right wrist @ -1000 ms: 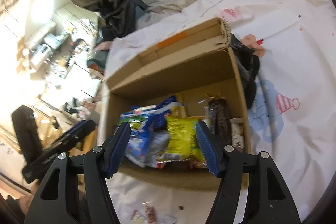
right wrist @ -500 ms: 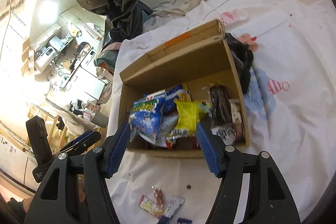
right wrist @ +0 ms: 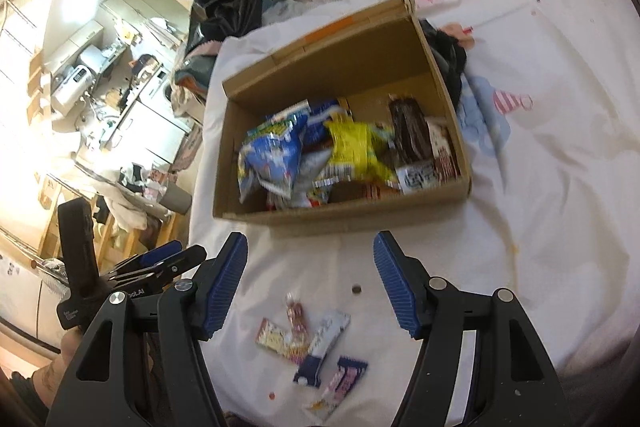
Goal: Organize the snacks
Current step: 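Withdraw from the box and grasp the navy-pink bar with the right gripper, then grasp the yellow bear candy packet with the left gripper while the right gripper lifts the navy bar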
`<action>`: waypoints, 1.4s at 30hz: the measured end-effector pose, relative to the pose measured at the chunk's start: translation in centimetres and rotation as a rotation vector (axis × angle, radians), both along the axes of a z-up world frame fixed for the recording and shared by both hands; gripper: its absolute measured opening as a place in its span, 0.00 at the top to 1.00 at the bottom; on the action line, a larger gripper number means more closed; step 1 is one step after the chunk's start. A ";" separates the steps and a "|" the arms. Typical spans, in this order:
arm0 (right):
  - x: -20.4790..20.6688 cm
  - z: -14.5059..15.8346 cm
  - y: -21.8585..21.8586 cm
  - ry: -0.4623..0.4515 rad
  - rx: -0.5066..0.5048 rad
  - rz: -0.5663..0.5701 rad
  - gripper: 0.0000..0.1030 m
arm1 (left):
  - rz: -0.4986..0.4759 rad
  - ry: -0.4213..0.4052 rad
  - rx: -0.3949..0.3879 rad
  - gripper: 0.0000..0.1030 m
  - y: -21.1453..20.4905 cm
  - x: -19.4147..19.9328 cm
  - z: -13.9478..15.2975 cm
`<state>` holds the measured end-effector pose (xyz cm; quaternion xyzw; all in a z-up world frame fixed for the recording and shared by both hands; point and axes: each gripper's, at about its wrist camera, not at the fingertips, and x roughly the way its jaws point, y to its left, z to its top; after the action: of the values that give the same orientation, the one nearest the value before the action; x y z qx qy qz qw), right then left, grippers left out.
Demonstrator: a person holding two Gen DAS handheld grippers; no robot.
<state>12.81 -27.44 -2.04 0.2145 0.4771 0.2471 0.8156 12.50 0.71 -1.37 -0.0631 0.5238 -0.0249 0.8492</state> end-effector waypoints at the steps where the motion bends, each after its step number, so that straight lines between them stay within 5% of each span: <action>1: -0.2 -0.2 0.1 0.012 -0.006 0.003 0.33 | 0.000 0.018 -0.003 0.19 0.1 -0.2 -0.4; 10: -0.7 -2.9 0.4 0.124 -0.130 -0.073 0.28 | 0.006 0.141 -0.029 0.19 -0.2 -1.7 -3.5; 20: -0.2 -6.1 1.8 0.267 -0.213 -0.027 0.28 | -0.171 0.338 -0.019 0.20 -4.8 -2.7 -8.2; 25: -3.0 -10.2 2.5 0.523 -0.146 0.021 0.30 | -0.147 0.354 0.004 0.20 -4.9 -3.1 -8.9; 26: -3.7 -10.9 3.2 0.549 -0.160 0.052 0.40 | -0.141 0.350 0.003 0.20 -4.8 -3.1 -8.8; 31: -5.0 -11.4 5.6 0.490 -0.326 0.117 0.58 | -0.108 0.330 0.002 0.20 -3.9 -2.6 -8.1; 33: -4.8 -11.3 5.9 0.472 -0.341 0.129 0.80 | -0.124 0.327 0.024 0.20 -3.8 -2.6 -7.9; 37: -4.8 -10.2 6.0 0.396 -0.330 0.118 0.82 | -0.245 0.291 0.111 0.20 -4.9 -3.1 -7.1; 42: -4.3 -7.8 3.4 0.312 -0.168 0.012 0.82 | -0.415 0.336 0.189 0.20 -6.6 -4.1 -8.0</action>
<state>8.55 -24.09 -9.89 0.1784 0.6180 0.1748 0.7454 8.43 -5.93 -9.36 0.1217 0.6588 -0.1387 0.7293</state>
